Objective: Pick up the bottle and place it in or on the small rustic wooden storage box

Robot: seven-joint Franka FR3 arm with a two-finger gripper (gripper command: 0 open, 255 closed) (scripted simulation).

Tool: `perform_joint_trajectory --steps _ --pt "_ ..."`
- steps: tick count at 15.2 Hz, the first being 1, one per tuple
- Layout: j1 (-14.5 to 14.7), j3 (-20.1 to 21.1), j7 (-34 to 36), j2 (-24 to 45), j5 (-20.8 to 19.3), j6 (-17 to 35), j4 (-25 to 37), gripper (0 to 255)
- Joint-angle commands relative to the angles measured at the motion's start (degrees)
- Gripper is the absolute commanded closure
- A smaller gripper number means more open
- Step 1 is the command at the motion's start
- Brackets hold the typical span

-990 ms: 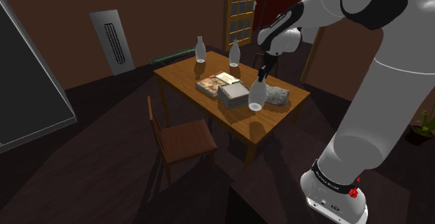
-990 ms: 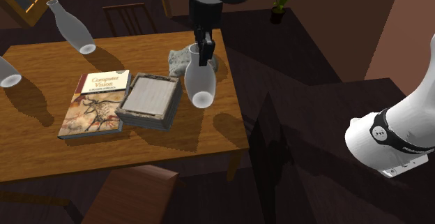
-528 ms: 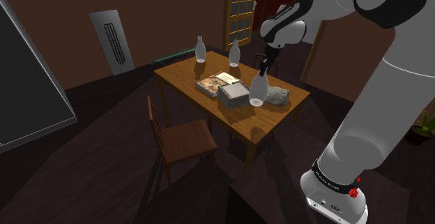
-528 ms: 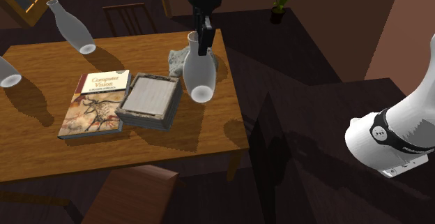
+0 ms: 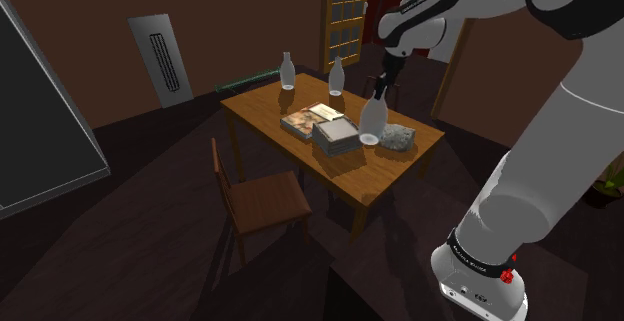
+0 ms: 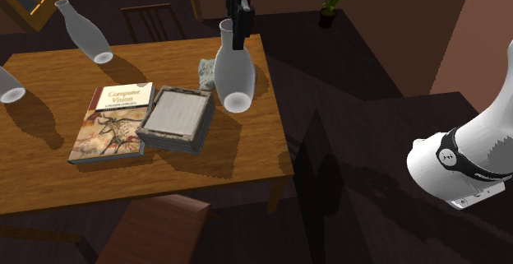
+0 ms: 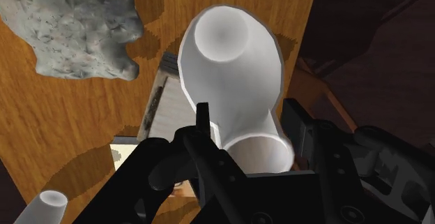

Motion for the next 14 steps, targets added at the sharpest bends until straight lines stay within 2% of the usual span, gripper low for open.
perform_joint_trajectory --steps 1,4,9,14 --pt "0.0 0.1 0.6 -0.7 -0.6 -1.6 1.1 255" --pt "0.0 0.2 1.1 -1.4 -1.2 -3.3 2.2 255" --pt "0.4 0.3 -0.2 8.1 4.1 -9.7 16.6 255" --pt "-1.6 1.0 -0.9 18.7 9.2 -17.7 33.7 255"
